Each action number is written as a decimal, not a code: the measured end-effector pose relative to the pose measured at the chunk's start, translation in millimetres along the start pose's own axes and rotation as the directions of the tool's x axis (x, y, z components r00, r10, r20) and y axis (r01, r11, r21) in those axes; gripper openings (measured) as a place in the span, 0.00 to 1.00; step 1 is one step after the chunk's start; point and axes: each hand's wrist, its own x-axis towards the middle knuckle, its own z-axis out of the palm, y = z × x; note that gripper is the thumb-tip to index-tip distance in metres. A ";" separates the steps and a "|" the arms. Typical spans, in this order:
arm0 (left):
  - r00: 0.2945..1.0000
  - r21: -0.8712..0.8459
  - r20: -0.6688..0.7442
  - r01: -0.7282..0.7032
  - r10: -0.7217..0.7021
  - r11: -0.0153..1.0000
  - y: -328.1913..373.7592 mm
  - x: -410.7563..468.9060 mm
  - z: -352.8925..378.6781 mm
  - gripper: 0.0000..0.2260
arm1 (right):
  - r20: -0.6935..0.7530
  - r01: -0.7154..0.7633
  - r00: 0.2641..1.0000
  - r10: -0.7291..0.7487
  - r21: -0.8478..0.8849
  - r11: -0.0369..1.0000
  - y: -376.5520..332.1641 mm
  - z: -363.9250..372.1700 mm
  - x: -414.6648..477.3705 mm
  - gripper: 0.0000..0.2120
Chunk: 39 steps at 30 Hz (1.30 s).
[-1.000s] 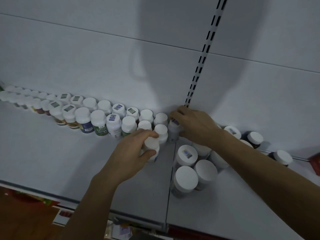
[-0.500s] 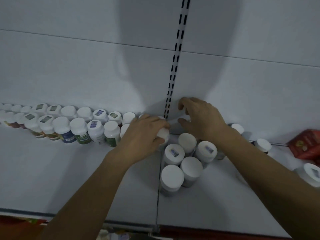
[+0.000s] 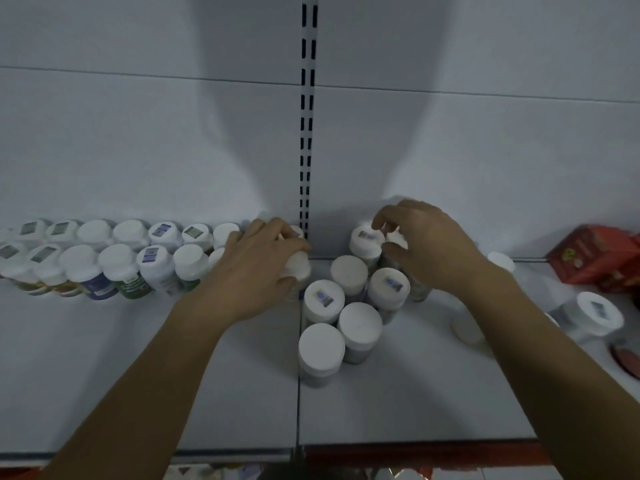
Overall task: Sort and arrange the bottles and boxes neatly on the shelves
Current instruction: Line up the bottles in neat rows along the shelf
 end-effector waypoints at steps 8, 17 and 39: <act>0.989 0.210 0.138 -0.075 0.046 0.975 9.3 40.4 -22.8 0.22 | 0.105 -0.160 0.974 0.199 -0.302 0.940 70.0 -53.1 -46.6 0.16; 0.968 0.159 0.204 -0.183 0.149 0.970 92.7 88.3 -23.6 0.17 | 0.060 -0.324 0.920 0.386 -0.434 0.840 175.6 -129.6 -124.7 0.17; 0.993 -0.068 0.119 0.026 -0.018 0.997 294.1 81.3 40.7 0.08 | 0.118 0.132 0.982 -0.146 0.118 0.984 227.7 -103.1 -160.4 0.11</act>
